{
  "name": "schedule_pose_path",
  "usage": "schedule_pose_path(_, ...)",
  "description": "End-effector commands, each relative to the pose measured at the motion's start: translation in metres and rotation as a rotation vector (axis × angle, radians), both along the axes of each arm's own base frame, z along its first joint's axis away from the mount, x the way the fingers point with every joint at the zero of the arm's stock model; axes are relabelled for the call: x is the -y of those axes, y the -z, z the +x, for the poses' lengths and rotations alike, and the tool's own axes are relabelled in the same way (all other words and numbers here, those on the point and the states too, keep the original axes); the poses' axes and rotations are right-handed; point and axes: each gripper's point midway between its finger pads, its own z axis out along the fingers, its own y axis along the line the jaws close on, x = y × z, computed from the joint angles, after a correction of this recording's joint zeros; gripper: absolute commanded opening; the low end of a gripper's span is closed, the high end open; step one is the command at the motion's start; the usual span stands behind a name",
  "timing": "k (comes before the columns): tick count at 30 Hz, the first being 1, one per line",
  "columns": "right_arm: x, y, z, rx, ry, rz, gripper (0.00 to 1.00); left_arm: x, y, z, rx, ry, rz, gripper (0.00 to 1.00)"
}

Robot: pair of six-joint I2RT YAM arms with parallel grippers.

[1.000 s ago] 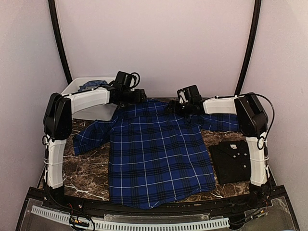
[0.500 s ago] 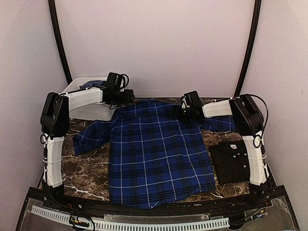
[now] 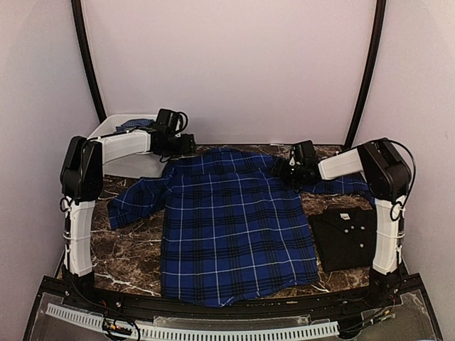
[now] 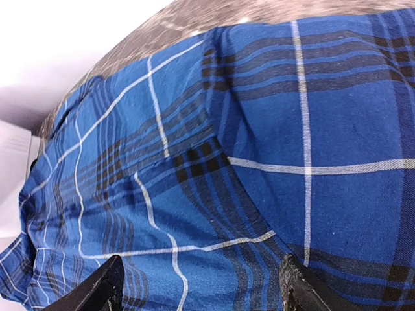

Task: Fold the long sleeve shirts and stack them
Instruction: Adjust the flattened shirt at the center of the board, then pick up the sleeve from the center of the board.

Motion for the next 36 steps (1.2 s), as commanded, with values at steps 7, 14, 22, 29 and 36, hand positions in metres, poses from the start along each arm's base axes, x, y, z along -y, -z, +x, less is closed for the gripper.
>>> schedule_pose_path(7,0.069,0.073,-0.052,-0.268,0.141,-0.127,0.8,-0.03,0.013,0.007,-0.051,-0.055,0.036,0.82)
schedule_pose_path(14,0.088,0.065,-0.061,-0.257,0.195,-0.139,0.81,0.01,-0.012,0.003,-0.033,0.124,-0.014,0.86)
schedule_pose_path(22,0.064,0.034,-0.053,-0.168,0.073,-0.088,0.85,0.054,-0.064,-0.028,0.029,0.232,-0.045,0.88)
schedule_pose_path(29,0.033,-0.018,-0.036,-0.048,-0.084,-0.2,0.94,0.027,-0.08,-0.072,0.012,0.1,-0.04,0.84)
schedule_pose_path(36,-0.016,-0.045,-0.069,0.004,-0.231,-0.281,0.95,-0.06,-0.069,-0.161,-0.004,-0.172,-0.018,0.76)
